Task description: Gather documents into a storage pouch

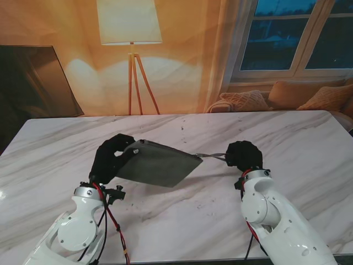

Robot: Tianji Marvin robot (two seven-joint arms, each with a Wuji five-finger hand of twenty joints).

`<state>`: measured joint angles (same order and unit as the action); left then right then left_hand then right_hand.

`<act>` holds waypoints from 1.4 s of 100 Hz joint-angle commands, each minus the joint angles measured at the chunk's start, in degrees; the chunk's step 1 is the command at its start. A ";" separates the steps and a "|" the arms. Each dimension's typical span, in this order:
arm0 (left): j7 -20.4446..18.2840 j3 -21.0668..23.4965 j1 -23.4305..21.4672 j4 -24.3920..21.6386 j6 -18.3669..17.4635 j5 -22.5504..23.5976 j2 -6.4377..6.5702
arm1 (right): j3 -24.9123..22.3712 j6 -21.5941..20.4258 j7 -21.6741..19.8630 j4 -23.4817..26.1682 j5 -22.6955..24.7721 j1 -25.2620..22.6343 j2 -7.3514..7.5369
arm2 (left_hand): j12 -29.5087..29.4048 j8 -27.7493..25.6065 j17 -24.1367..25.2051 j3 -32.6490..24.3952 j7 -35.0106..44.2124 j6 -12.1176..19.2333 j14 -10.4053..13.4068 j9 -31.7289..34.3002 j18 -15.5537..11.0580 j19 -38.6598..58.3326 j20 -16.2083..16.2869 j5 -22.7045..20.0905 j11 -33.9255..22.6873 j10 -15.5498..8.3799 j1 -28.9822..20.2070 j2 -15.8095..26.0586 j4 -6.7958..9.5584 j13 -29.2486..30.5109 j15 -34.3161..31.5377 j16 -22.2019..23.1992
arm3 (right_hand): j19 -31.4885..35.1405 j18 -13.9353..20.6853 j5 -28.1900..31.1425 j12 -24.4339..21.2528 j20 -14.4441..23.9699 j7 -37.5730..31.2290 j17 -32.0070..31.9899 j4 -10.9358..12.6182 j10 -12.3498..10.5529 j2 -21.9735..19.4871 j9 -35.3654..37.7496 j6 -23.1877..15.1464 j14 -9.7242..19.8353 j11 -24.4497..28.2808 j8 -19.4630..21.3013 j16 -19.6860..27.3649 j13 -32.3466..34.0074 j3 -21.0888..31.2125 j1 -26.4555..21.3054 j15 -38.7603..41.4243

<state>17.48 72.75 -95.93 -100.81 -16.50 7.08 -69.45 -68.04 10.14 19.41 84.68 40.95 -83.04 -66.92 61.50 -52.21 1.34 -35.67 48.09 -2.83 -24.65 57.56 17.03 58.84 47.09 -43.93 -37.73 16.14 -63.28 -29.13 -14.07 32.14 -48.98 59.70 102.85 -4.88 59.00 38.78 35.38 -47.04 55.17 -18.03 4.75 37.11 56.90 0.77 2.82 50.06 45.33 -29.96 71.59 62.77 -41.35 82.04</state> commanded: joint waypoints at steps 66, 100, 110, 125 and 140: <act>-0.91 -0.33 1.64 -0.83 -0.18 -1.76 -0.32 | -1.23 -0.78 -2.85 0.35 -0.57 -1.41 0.77 | 0.38 -7.02 -1.02 -7.70 14.01 5.74 -0.15 2.04 -1.02 1.96 0.91 -7.91 -1.14 -3.79 -2.32 6.48 2.29 2.56 0.20 -0.27 | -12.50 -1.48 -21.91 -7.42 0.56 3.32 -20.65 5.28 -0.23 1.43 -17.77 -6.48 -2.65 -8.02 -19.08 2.65 -18.02 9.24 7.85 -19.49; -2.66 -2.57 4.67 0.39 0.77 -4.61 -0.40 | -4.53 -6.92 -7.70 5.69 -2.87 -4.86 1.60 | 0.44 -7.07 -0.99 -7.69 14.03 5.69 -0.16 2.09 -1.01 2.05 0.81 -7.95 -1.14 -3.83 -2.35 6.45 2.31 2.63 0.17 -0.32 | -27.81 -0.38 -36.66 -12.36 3.39 14.19 -36.39 9.08 -2.78 5.20 -36.23 -4.69 -1.60 -15.56 -15.49 3.73 -36.09 6.68 17.83 -38.61; -2.96 -3.35 5.44 0.73 0.92 -5.76 -0.51 | -4.78 -8.49 -8.15 6.36 -3.69 -5.20 1.62 | 0.45 -7.09 -0.94 -7.63 14.05 5.74 -0.12 2.05 -1.03 2.04 0.78 -7.95 -1.13 -3.93 -2.33 6.49 2.31 2.61 0.19 -0.34 | -33.11 0.45 -37.55 -12.77 3.56 15.14 -40.33 9.11 -3.79 5.05 -36.60 -5.31 -1.39 -16.56 -15.65 5.07 -39.68 5.70 19.00 -43.52; -2.77 -4.51 6.51 1.23 0.89 -7.39 -0.85 | -4.41 -10.05 -9.25 6.64 -4.89 -5.12 1.71 | 0.45 -7.11 -1.08 -7.55 14.04 5.74 -0.23 2.08 -0.99 2.12 0.79 -7.91 -1.13 -3.97 -2.39 6.58 2.36 2.58 0.23 -0.37 | -44.07 0.79 -39.68 -13.94 1.91 17.40 -46.73 9.11 -4.55 4.90 -37.66 -5.55 -1.08 -19.28 -16.10 9.07 -44.61 4.39 20.58 -53.10; -1.93 -5.43 7.44 1.89 0.71 -8.62 -1.29 | -3.80 -10.81 -10.50 7.18 -8.32 -5.36 1.53 | 0.36 -7.13 -1.19 -7.50 14.02 5.90 -0.10 2.00 -0.87 2.21 0.77 -7.89 -0.98 -4.15 -2.39 6.51 2.34 2.60 0.24 -0.41 | -47.47 0.21 -39.91 -15.09 1.59 18.29 -47.11 8.90 -4.54 6.01 -35.14 -4.70 -1.18 -20.95 -16.14 10.22 -43.94 4.18 21.44 -55.39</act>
<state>15.84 67.58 -88.92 -98.93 -15.66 -0.87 -70.01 -72.32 -0.65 9.95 91.25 33.09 -88.11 -65.16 61.43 -52.42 0.88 -36.46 48.10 -2.82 -24.65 57.56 17.06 58.85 47.09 -43.93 -37.80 16.04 -63.16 -29.13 -14.09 32.31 -48.97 59.68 56.80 -5.51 20.85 24.53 37.46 -29.88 8.48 -9.67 1.23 41.77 21.60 -3.75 0.39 30.29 29.41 -20.47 27.97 67.32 -21.89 28.14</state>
